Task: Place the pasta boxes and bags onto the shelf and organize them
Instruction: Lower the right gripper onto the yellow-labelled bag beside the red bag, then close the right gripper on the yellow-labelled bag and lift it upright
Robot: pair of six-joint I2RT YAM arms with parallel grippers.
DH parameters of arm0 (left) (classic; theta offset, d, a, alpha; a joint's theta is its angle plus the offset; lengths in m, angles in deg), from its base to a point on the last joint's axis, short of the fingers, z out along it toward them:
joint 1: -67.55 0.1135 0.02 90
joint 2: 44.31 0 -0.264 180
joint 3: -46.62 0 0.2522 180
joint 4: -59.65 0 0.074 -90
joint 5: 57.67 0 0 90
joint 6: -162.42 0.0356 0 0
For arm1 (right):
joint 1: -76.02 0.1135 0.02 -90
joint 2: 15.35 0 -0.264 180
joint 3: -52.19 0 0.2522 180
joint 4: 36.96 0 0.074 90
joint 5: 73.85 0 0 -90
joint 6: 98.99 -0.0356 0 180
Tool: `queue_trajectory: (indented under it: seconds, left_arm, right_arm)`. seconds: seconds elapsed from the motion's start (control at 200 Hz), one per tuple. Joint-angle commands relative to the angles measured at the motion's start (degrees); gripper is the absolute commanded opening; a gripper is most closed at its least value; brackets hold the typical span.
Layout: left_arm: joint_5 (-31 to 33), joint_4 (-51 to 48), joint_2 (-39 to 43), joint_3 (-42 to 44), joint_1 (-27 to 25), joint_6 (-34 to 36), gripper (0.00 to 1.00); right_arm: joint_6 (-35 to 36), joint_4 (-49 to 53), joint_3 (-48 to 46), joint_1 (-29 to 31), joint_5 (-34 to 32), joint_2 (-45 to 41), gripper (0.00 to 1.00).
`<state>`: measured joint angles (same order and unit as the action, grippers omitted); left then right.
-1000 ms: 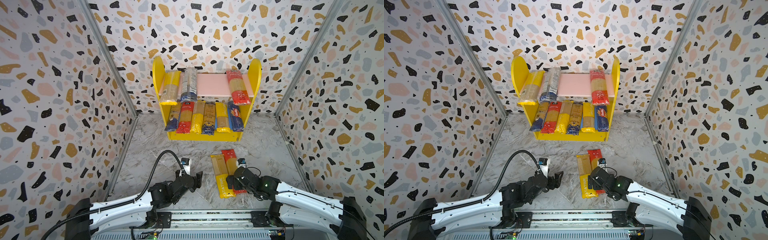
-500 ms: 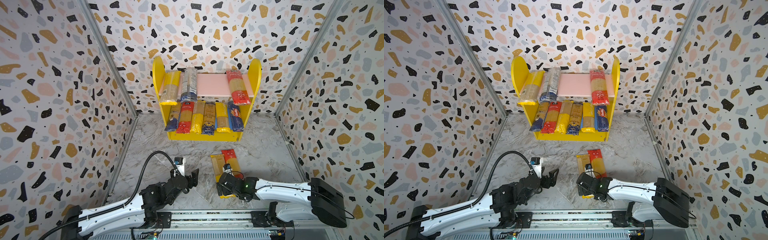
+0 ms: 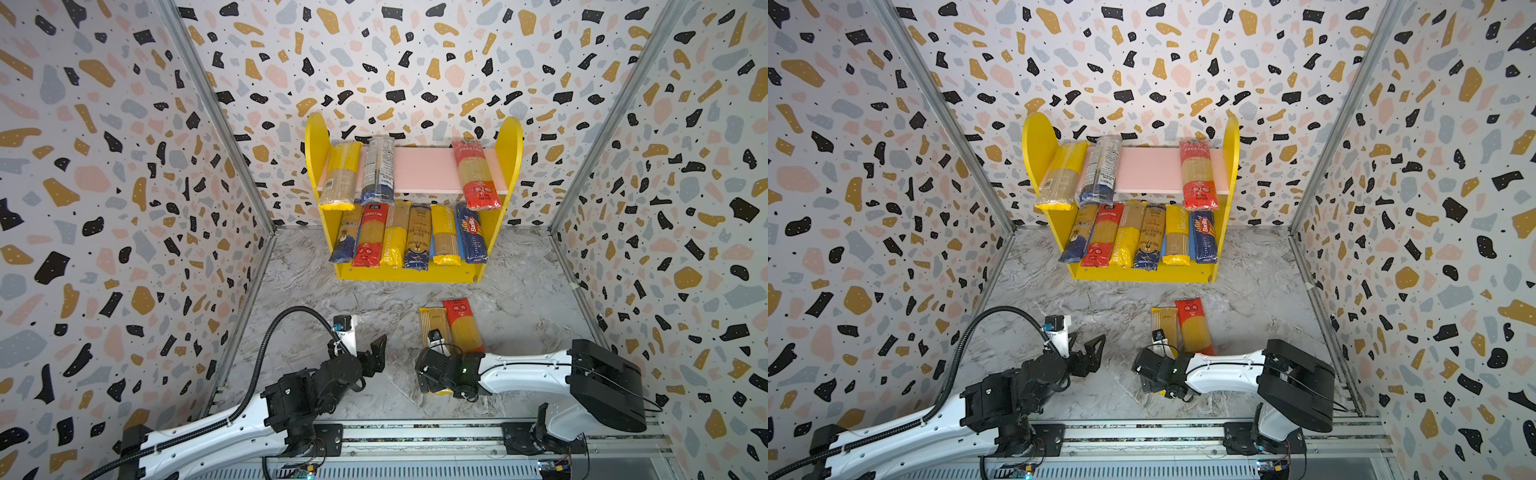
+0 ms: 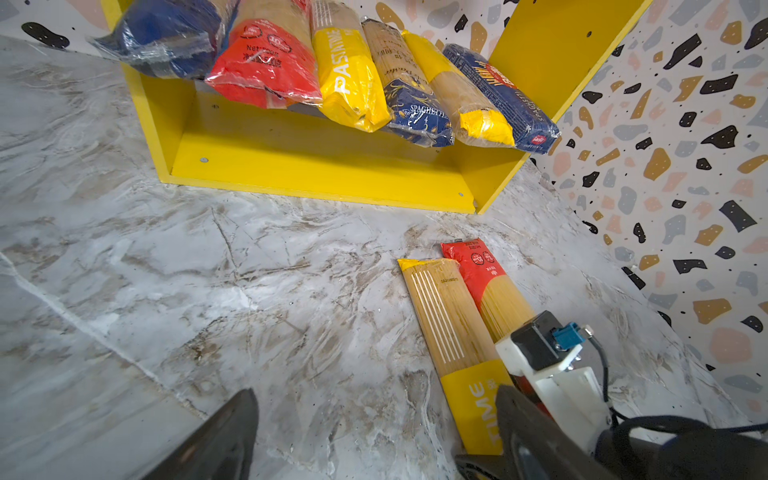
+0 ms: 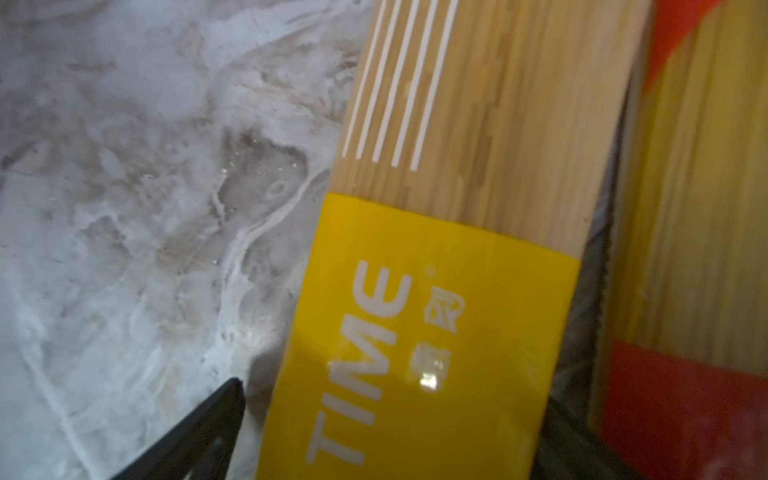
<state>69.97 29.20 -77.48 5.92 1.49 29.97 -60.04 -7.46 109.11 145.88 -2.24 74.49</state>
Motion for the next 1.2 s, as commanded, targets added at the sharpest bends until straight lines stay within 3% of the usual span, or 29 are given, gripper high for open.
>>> queue_trajectory:
  seconds: [0.0,0.13,0.28,0.405,0.736,0.881,1.191]
  left_arm:
    - [1.99,-1.04,1.32,-0.66,-0.21,-0.39,0.88]
    - [2.59,-2.58,2.84,-0.66,-0.21,-0.48,0.88]
    - [3.19,-3.7,4.99,-0.66,-0.21,-0.52,0.88]
    - [3.81,-4.48,6.17,-0.96,-0.25,-0.52,0.88]
    - [6.1,-6.3,4.78,-2.87,-0.21,0.35,0.9]
    - [6.69,-6.49,3.28,-4.55,-0.21,0.83,0.9]
    - [10.75,-9.55,-1.39,-11.15,-0.21,3.33,0.94]
  right_arm:
    - [-1.89,0.72,0.16,0.37,5.25,5.44,0.99]
    - [-2.94,2.78,1.13,-0.14,5.2,9.57,0.92]
    - [-3.27,2.79,0.88,-1.29,6.73,12.78,0.52]
    - [-2.63,2.15,0.96,-1.33,7.51,11.92,0.36]
    - [1.34,-4.43,-5.28,-4.27,11.39,-5.31,0.21]
    - [3.21,-7.16,-8.59,-5.76,13.68,-15.79,0.2]
    - [7.56,-1.64,-8.34,-6.99,14.48,-35.58,0.18]
